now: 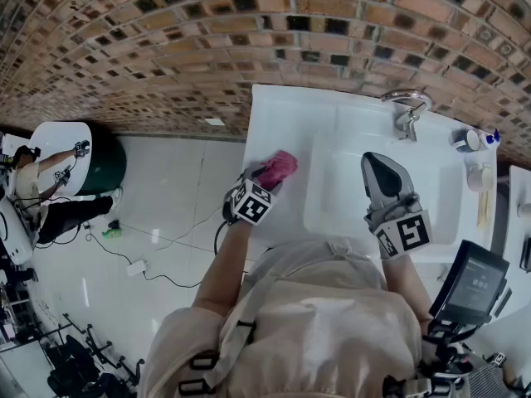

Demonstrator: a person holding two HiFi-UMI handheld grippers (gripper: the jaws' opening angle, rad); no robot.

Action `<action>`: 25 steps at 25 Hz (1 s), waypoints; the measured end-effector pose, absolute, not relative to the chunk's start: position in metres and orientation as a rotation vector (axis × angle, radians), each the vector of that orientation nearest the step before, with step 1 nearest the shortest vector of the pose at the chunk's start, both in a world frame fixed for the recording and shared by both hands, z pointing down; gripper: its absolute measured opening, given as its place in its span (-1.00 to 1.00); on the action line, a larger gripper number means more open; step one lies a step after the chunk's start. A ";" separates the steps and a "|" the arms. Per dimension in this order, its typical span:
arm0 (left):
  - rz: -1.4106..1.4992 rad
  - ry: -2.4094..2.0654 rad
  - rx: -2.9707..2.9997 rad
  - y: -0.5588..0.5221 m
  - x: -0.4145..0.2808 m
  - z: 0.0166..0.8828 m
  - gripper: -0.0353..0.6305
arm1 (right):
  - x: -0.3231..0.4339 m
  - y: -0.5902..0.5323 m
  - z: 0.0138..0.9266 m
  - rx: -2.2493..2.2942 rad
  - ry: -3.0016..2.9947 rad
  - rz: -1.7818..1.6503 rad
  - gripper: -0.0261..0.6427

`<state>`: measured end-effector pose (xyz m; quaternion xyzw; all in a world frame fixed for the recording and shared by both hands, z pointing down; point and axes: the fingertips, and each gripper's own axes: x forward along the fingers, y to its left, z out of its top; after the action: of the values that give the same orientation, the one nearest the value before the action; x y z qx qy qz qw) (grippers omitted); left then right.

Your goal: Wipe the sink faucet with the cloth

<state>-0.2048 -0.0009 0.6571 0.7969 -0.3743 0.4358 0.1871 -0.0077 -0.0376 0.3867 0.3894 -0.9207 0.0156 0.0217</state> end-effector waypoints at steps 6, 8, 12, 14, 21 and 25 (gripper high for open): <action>1.338 -1.008 2.222 -0.010 -0.202 0.675 -0.24 | -0.005 -0.044 0.394 1.205 -2.848 0.075 -0.94; 1.362 -0.988 2.205 -0.012 -0.202 0.686 -0.24 | -0.003 -0.046 0.397 1.206 -2.845 0.087 -0.94; 1.305 -1.010 2.189 -0.019 -0.206 0.690 -0.29 | -0.001 -0.048 0.399 1.214 -2.840 0.098 -0.94; 1.305 -1.034 2.188 -0.022 -0.209 0.690 -0.47 | 0.001 -0.049 0.400 1.222 -2.840 0.101 -0.94; 1.236 -1.038 2.198 -0.030 -0.211 0.672 -0.63 | 0.004 -0.044 0.392 1.231 -2.849 0.071 -0.94; 1.050 -1.147 2.414 -0.071 -0.176 0.578 -0.63 | 0.019 -0.044 0.387 1.287 -2.845 0.059 -0.94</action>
<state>-0.1762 -0.0706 0.5783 0.8331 -0.3958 0.3623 0.1346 0.0190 -0.0444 0.3868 0.4120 -0.9110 0.0190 0.0093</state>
